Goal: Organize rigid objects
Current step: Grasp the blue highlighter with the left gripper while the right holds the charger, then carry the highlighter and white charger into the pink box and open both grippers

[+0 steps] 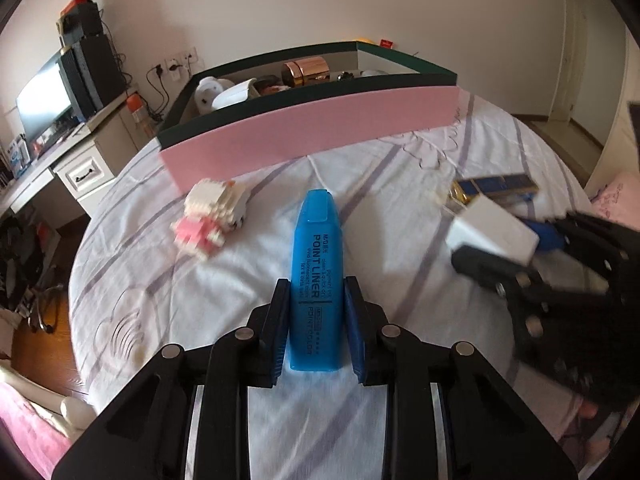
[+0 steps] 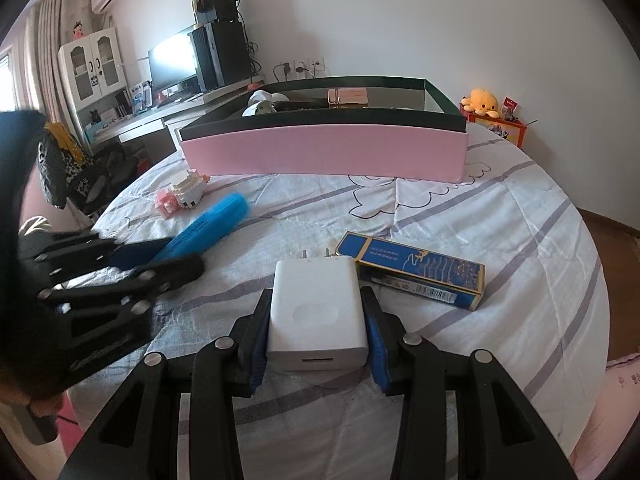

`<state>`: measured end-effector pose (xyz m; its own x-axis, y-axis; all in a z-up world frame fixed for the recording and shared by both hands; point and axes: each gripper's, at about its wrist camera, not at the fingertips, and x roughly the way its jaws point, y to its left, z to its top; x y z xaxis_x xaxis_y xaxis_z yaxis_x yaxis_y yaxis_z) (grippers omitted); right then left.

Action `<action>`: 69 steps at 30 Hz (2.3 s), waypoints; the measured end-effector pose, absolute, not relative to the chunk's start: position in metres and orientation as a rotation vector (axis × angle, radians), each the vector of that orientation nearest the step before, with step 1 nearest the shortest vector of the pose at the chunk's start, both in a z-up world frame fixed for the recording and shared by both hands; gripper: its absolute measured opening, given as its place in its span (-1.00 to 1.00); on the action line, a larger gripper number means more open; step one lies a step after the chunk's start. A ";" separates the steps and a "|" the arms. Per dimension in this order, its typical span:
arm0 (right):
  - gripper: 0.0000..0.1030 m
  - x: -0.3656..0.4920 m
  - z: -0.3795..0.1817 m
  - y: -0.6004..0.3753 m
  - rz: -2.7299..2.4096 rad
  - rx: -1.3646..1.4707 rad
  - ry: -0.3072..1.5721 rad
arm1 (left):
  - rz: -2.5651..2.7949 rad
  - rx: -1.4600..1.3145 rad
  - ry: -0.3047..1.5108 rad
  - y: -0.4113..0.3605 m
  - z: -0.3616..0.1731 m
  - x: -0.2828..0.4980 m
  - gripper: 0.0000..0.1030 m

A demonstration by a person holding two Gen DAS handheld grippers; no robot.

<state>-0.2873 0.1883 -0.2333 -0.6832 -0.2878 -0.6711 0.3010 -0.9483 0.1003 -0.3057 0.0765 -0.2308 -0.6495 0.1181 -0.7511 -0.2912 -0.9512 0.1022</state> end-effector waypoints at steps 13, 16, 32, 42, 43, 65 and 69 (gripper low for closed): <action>-0.17 -0.290 -0.227 0.167 -2.658 1.107 0.105 | 2.688 -1.150 0.186 0.065 -0.234 -0.308 -0.13; -0.17 -0.293 -0.228 0.163 -2.660 1.117 0.140 | 2.693 -1.135 0.178 0.063 -0.236 -0.310 -0.06; -0.18 -0.292 -0.230 0.163 -2.664 1.104 0.167 | 2.717 -1.093 0.169 0.064 -0.237 -0.307 -0.17; -0.19 -0.292 -0.231 0.161 -2.671 1.106 0.194 | 2.710 -1.058 0.188 0.067 -0.237 -0.304 -0.41; -0.19 -0.292 -0.231 0.161 -2.672 1.106 0.197 | 2.704 -1.053 0.201 0.069 -0.237 -0.303 -0.48; -0.19 -0.285 -0.227 0.160 -2.662 1.132 0.155 | 2.673 -1.121 0.154 0.061 -0.223 -0.300 -0.49; -0.19 -0.281 -0.222 0.158 -2.637 1.122 0.132 | 2.689 -1.101 0.154 0.057 -0.216 -0.297 -0.49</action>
<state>-0.2813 0.1583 -0.2220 -0.6624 -0.2126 -0.7183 0.2830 -0.9588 0.0227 -0.2966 0.0568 -0.2158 -0.6910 0.1728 -0.7019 -0.2517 -0.9678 0.0096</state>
